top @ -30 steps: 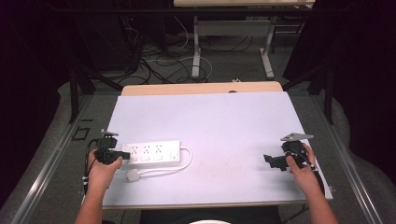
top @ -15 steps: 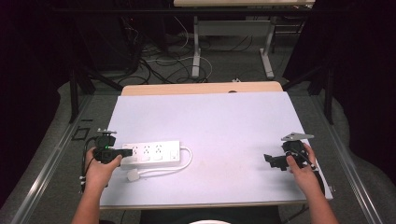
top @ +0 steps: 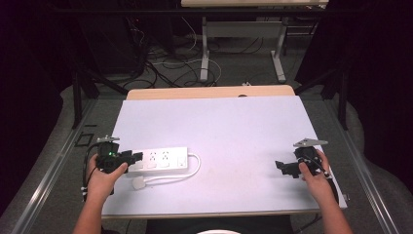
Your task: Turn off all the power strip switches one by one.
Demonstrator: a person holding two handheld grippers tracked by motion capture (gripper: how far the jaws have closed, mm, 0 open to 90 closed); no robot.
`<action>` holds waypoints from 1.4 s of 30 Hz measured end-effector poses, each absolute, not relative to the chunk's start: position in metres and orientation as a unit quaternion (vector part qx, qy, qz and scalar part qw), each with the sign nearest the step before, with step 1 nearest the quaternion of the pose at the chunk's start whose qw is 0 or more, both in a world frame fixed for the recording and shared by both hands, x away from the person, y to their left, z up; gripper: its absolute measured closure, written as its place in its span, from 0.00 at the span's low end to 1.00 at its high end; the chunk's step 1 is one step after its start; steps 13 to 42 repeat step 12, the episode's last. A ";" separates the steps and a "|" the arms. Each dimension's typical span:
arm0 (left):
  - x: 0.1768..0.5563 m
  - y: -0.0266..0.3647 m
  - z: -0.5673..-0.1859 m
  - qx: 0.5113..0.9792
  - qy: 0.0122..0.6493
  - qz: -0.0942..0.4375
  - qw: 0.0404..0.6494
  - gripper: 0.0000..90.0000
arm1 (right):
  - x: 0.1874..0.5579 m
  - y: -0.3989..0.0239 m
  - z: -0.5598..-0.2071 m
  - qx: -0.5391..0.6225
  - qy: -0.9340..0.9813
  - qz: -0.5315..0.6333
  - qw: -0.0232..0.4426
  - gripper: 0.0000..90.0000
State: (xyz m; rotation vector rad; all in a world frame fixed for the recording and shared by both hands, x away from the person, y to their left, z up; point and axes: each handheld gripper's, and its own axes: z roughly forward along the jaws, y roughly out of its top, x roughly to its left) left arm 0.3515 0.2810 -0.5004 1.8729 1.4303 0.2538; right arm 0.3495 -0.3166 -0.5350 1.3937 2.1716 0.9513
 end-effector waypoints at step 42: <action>0.349 0.291 -0.507 0.729 0.545 0.144 0.390 0.19 | 0.349 -0.317 -0.536 0.492 0.778 0.339 0.195 0.00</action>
